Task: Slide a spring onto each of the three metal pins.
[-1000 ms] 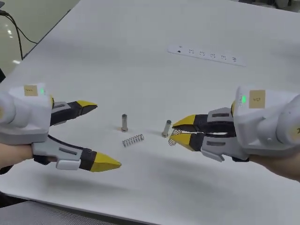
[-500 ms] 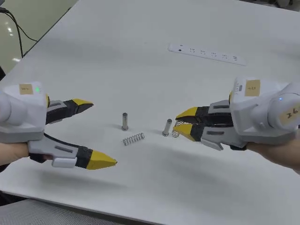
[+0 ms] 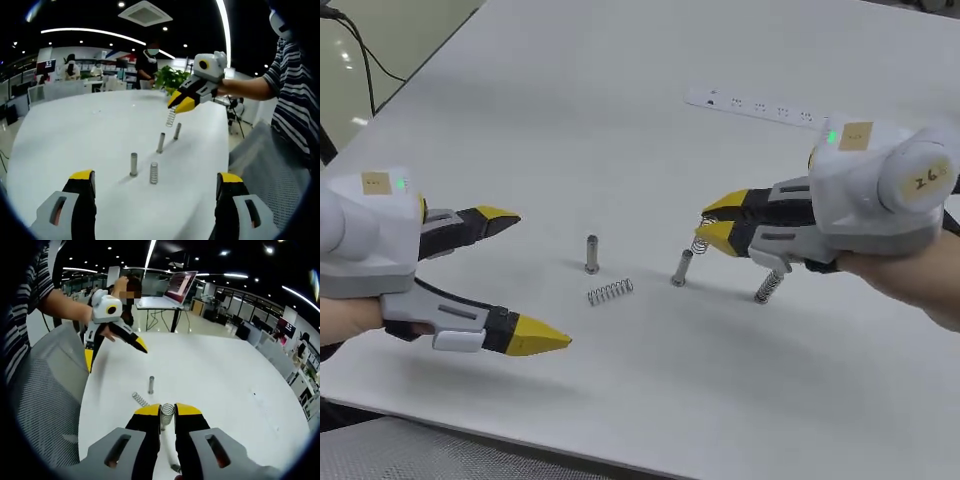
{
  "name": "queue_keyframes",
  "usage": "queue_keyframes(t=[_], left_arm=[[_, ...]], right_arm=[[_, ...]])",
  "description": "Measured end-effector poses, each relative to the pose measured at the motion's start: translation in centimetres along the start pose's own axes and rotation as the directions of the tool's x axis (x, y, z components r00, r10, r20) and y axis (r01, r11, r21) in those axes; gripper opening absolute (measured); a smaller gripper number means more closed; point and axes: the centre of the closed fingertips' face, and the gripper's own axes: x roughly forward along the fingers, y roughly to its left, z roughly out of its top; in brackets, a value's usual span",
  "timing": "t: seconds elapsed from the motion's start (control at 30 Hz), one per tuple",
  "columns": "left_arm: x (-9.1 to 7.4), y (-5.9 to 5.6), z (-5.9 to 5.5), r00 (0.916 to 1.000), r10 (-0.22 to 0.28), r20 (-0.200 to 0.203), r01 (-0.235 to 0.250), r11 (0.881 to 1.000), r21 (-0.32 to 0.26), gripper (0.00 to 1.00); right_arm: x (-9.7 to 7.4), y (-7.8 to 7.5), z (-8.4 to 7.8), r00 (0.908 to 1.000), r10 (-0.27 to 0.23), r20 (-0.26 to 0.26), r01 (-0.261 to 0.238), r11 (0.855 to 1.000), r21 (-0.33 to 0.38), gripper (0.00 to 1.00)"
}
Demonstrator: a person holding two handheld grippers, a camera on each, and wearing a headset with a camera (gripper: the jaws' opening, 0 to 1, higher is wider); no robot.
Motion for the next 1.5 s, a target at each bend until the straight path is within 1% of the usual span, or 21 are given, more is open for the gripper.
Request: queue_keyframes(t=[0.07,0.2,0.37,0.5,0.63,0.8,0.97,1.03,1.13,1.27,1.37,1.5], left_arm=[[-0.1,0.1,-0.2,1.0000,0.003,-0.007,-0.003,1.000,0.009,0.98],[-0.3,0.2,-0.3,1.0000,0.008,-0.005,-0.008,1.000,-0.001,0.98],[-0.4,0.3,-0.4,0.9999,0.011,-0.006,-0.011,1.000,-0.006,0.98],[-0.5,0.3,-0.7,0.9998,0.014,-0.017,-0.014,1.000,-0.008,0.97],[-0.5,0.3,-0.5,0.9999,0.009,-0.009,-0.010,1.000,-0.019,0.97],[-0.5,0.3,0.0,0.9999,0.012,0.012,-0.011,0.999,-0.030,0.97],[-0.6,0.4,0.0,0.9997,0.017,0.015,-0.017,0.999,-0.034,0.97],[-0.6,0.5,-0.2,0.9997,0.020,0.012,-0.020,0.999,-0.033,0.96],[-0.6,0.4,-0.2,0.9997,0.020,0.012,-0.019,0.999,-0.036,0.96],[-0.7,0.4,-0.3,0.9998,0.020,0.007,-0.020,0.999,-0.030,0.96],[-0.7,0.5,-0.3,0.9998,0.022,0.005,-0.022,0.999,-0.032,0.95],[-0.9,0.6,-0.2,0.9996,0.027,0.006,-0.027,0.999,-0.031,0.95]], right_arm=[[0.3,-0.4,-0.2,1.0000,-0.008,-0.004,0.009,1.000,0.028,0.07],[0.7,-0.4,-0.4,1.0000,-0.004,0.002,0.003,0.998,0.064,0.07],[1.2,-0.3,-0.7,1.0000,-0.006,-0.005,0.006,0.998,0.066,0.07],[1.4,-0.2,-0.7,0.9999,-0.008,-0.007,0.008,0.997,0.071,0.07],[1.7,-0.2,-0.9,0.9998,-0.012,-0.015,0.013,0.998,0.065,0.07],[1.9,0.0,-1.5,0.9996,-0.003,-0.028,0.005,0.997,0.078,0.07],[2.3,0.1,-2.0,0.9992,-0.008,-0.038,0.010,0.997,0.078,0.07],[2.6,0.1,-2.3,0.9990,-0.007,-0.045,0.010,0.997,0.077,0.07],[3.4,0.1,-3.4,0.9976,-0.002,-0.070,0.007,0.997,0.070,0.07],[4.0,0.3,-4.3,0.9956,0.005,-0.094,0.001,0.997,0.071,0.07],[4.5,0.4,-5.5,0.9924,0.014,-0.123,-0.006,0.998,0.067,0.07],[4.8,0.6,-6.2,0.9891,0.018,-0.146,-0.010,0.999,0.051,0.07]])
